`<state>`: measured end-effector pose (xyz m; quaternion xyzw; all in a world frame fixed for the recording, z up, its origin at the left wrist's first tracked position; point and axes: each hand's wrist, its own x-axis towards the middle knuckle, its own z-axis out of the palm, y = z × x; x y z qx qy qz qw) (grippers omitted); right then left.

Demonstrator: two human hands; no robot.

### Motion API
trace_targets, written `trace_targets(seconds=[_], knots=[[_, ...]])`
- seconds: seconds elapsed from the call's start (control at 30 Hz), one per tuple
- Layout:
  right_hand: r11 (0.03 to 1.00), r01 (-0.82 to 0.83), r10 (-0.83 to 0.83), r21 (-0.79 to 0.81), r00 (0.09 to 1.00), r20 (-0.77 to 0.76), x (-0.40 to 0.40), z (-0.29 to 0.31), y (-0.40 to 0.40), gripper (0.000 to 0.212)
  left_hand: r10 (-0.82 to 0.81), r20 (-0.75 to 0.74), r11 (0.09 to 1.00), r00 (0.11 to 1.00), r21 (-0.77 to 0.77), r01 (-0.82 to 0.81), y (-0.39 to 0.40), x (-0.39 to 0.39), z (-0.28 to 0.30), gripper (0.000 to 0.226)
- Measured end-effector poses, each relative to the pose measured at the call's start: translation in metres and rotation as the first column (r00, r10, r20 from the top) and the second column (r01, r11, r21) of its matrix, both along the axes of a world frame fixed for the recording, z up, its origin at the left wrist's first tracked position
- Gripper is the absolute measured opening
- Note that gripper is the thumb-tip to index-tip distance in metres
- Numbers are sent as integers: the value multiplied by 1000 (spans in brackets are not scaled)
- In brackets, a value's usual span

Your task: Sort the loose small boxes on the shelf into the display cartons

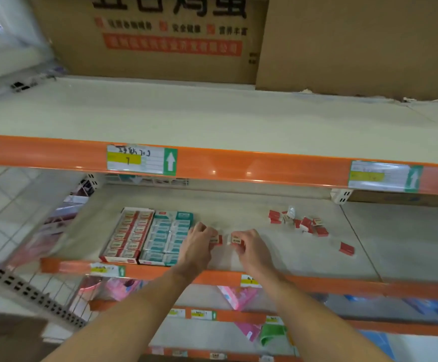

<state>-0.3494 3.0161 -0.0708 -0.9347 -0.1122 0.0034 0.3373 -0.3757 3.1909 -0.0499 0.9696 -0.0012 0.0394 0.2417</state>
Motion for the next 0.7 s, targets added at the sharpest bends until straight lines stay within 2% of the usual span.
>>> trace_targets(seconds=[0.17, 0.3, 0.43, 0.7], knots=[[1000, 24, -24, 17, 1000, 4, 0, 8, 43, 39, 65, 31, 996, 997, -65, -63, 38, -7, 0, 49], [1000, -2, 2, -31, 1000, 6, -1, 12, 77, 31, 66, 50, 993, 997, -101, -61, 65, -11, 3, 38], [997, -34, 36, -63, 999, 23, -2, 16, 109, 27, 73, 76, 996, 994, -59, -69, 97, -14, 3, 32], [993, -88, 90, -77, 995, 29, -7, 22, 173, 32, 132, 86, 991, 988, -45, -128, 165, -23, 1, 30]])
